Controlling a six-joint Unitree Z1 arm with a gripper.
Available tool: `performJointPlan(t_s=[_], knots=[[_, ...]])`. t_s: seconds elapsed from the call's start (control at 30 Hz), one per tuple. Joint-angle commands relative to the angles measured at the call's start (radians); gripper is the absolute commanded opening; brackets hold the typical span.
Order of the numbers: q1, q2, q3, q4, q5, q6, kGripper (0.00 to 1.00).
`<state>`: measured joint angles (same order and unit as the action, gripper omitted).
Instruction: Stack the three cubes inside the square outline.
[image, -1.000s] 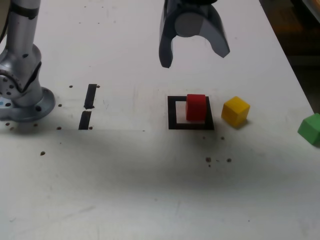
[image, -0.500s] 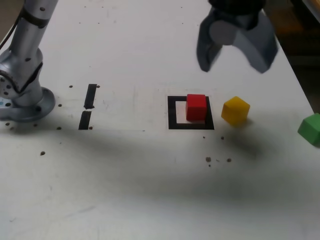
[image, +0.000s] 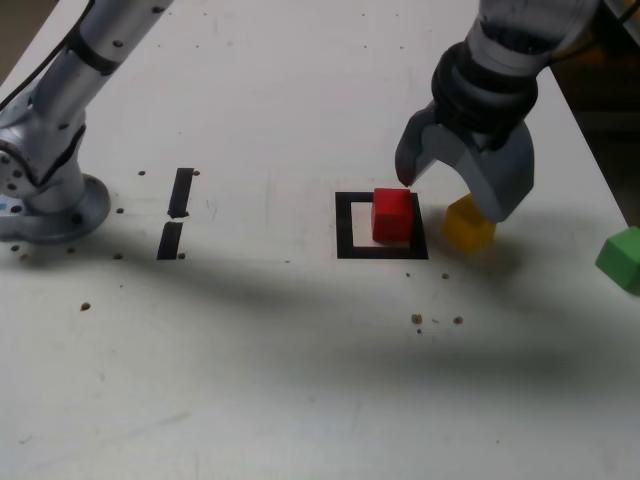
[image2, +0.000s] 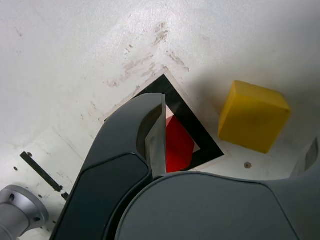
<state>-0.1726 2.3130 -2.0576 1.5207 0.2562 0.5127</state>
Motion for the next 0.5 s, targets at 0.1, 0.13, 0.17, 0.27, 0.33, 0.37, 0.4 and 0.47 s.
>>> performJointPlan(t_s=[0.1,0.13,0.17,0.27,0.33,0.37,0.4,0.47], knots=[[-0.001,0.019,0.019,-0.016,0.015,0.003,0.99],[-0.001,0.022,0.023,-0.021,0.014,0.003,0.98],[-0.001,0.025,0.025,-0.027,0.012,0.003,0.98],[-0.001,0.035,0.032,-0.045,0.003,0.003,0.96],[-0.001,0.04,0.035,-0.057,-0.003,0.003,0.95],[-0.001,0.043,0.037,-0.064,-0.005,0.003,0.94],[-0.001,0.044,0.037,-0.067,-0.005,0.003,0.94],[-0.001,0.045,0.035,-0.07,-0.002,0.003,0.93]])
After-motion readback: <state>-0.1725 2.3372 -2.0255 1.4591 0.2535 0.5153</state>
